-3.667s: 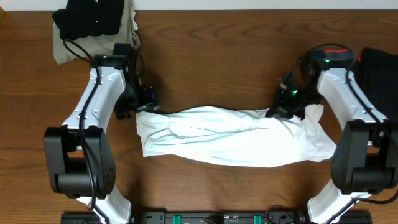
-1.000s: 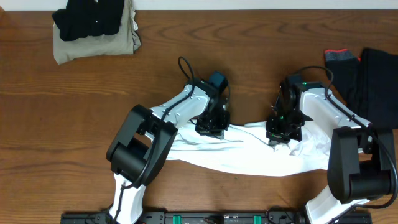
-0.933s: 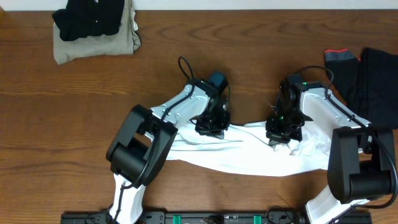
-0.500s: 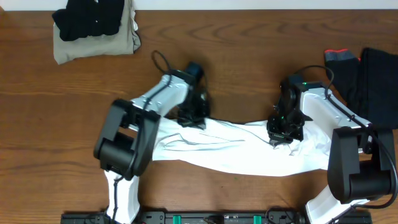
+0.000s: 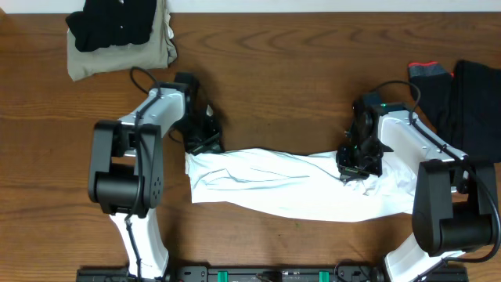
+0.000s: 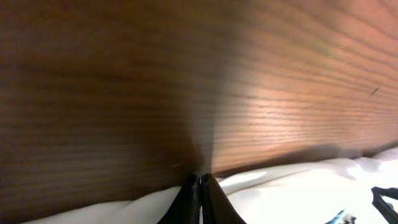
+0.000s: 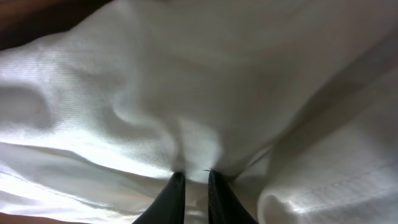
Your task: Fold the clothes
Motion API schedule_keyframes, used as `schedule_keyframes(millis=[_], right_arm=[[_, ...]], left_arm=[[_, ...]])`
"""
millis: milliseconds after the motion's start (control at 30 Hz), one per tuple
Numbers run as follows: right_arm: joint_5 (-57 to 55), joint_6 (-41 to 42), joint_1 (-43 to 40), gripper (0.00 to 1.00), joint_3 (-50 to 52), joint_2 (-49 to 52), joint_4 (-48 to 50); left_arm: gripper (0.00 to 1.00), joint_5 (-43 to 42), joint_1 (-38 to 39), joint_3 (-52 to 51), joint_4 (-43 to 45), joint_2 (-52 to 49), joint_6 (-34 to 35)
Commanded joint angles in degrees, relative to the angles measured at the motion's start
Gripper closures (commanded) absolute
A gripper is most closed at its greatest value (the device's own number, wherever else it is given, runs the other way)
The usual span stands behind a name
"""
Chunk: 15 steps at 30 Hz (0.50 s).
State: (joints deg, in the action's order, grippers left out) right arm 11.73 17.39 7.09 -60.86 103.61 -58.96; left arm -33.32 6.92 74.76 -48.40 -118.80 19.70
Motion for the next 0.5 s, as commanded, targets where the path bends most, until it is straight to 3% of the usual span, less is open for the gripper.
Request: schedule_keyframes(millis=[0,233,467], right_arm=[[-0.83,0.37,0.26,0.88,0.28,-0.74,0.35],[-0.85,0.37,0.26,0.87,0.28,-0.74,1.44],[-0.98,0.37,0.26,0.85,0.28,-0.74,1.6]], left_arm=[[0.94,4.17,-1.29,-2.97,-0.15,-1.03,-1.79],[0.94,4.11,-1.73,-2.47,-2.34,1.64,-5.88],[0.94,5.57,-0.85,-2.47,-6.8,14.75,-4.92]])
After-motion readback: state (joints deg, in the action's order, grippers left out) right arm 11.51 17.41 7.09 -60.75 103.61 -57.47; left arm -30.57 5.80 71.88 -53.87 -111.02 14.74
